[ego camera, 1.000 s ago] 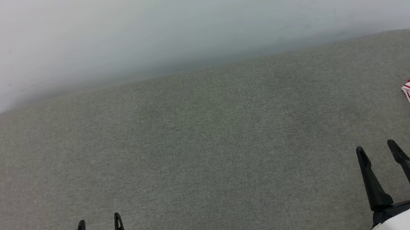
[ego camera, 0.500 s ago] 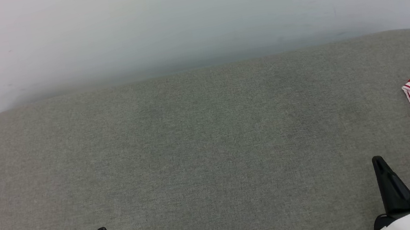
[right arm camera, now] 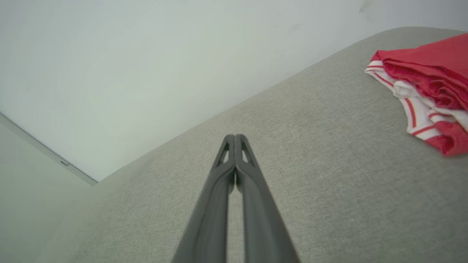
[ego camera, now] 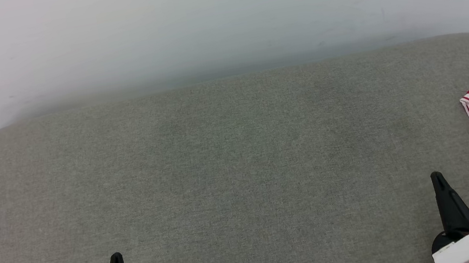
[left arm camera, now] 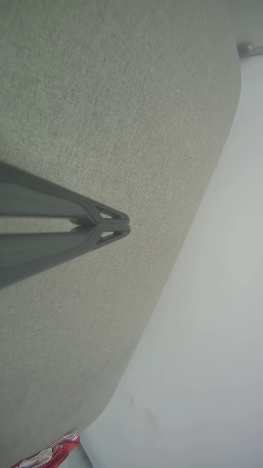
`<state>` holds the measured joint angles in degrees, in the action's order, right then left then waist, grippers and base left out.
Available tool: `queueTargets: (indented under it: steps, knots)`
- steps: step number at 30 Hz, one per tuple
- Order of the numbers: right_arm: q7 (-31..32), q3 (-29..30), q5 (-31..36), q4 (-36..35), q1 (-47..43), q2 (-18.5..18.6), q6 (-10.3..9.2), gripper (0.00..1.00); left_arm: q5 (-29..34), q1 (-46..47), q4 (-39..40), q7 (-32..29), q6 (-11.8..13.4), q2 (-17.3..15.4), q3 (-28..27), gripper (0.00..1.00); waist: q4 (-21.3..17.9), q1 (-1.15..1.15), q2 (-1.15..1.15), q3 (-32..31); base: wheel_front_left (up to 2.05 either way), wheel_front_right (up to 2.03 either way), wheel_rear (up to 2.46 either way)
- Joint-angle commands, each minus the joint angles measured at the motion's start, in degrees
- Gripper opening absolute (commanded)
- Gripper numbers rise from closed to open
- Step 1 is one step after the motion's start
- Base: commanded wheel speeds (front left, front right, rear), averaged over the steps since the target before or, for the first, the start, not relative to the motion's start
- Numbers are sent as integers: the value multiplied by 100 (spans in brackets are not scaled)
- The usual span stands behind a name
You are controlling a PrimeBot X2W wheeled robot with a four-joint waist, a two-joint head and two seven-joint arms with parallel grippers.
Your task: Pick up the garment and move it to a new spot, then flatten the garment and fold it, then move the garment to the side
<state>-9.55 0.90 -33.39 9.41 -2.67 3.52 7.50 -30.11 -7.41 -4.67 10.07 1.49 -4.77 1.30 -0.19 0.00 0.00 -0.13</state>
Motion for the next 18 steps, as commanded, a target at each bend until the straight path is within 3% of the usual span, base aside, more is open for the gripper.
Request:
queueTargets:
  steps: [1, 18]
  knots:
    - [23, 15, -181, -55, 173, 55, 1, 0, -189, 151, 39, -28, -36, -41, -27, 0, 0, 0, 0, 0, 0, 0, 0]
    - [394, 94, -1781, 75, 375, 80, 0, 0, -1905, 486, -209, -382, -272, -64, -122, 0, 4, 0, 0, 6, 0, 0, 0]
